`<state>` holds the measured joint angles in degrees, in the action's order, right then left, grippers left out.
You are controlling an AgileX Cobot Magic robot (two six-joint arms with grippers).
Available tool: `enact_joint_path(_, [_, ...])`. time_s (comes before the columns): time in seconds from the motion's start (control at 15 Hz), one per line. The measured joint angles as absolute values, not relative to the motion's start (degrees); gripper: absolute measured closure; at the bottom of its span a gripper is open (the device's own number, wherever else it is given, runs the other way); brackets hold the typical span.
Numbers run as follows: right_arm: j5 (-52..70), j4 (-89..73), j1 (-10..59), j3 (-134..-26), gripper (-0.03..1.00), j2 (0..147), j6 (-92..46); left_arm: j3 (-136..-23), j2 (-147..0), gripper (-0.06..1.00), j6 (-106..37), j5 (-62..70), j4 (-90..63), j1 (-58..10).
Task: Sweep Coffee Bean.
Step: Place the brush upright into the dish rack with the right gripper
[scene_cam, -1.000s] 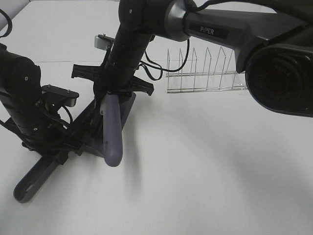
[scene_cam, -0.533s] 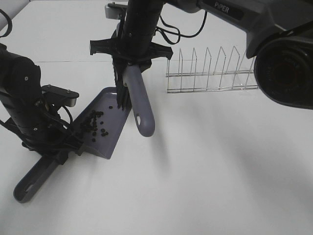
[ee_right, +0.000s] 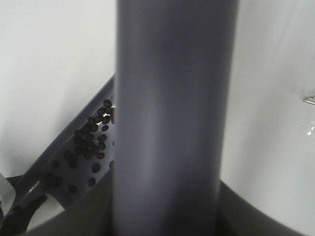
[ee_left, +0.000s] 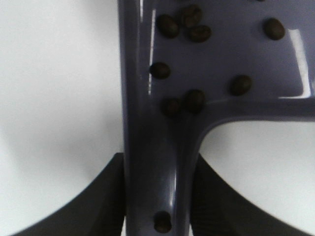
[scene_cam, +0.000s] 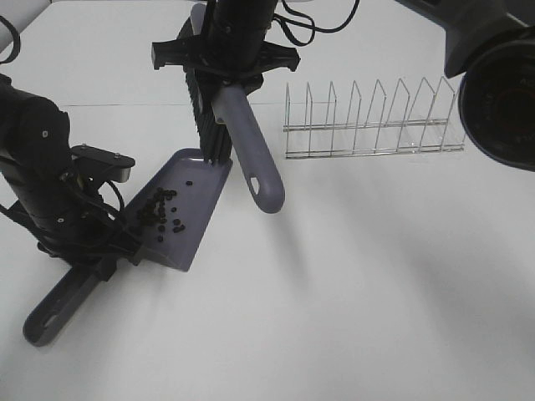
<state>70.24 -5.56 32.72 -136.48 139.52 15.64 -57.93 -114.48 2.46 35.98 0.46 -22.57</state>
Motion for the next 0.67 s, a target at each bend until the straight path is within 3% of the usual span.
enact_joint_path(0.33, [70.2,-5.7,32.7,-132.9,0.69,133.7,12.9,-57.9,-114.5,0.64,2.1,36.2,0.0,-22.6])
enact_joint_path(0.67, [70.1,1.1,32.7,-107.7,0.69,118.6,11.1,-57.9,-114.5,0.64,1.2,36.3,0.0,-22.6])
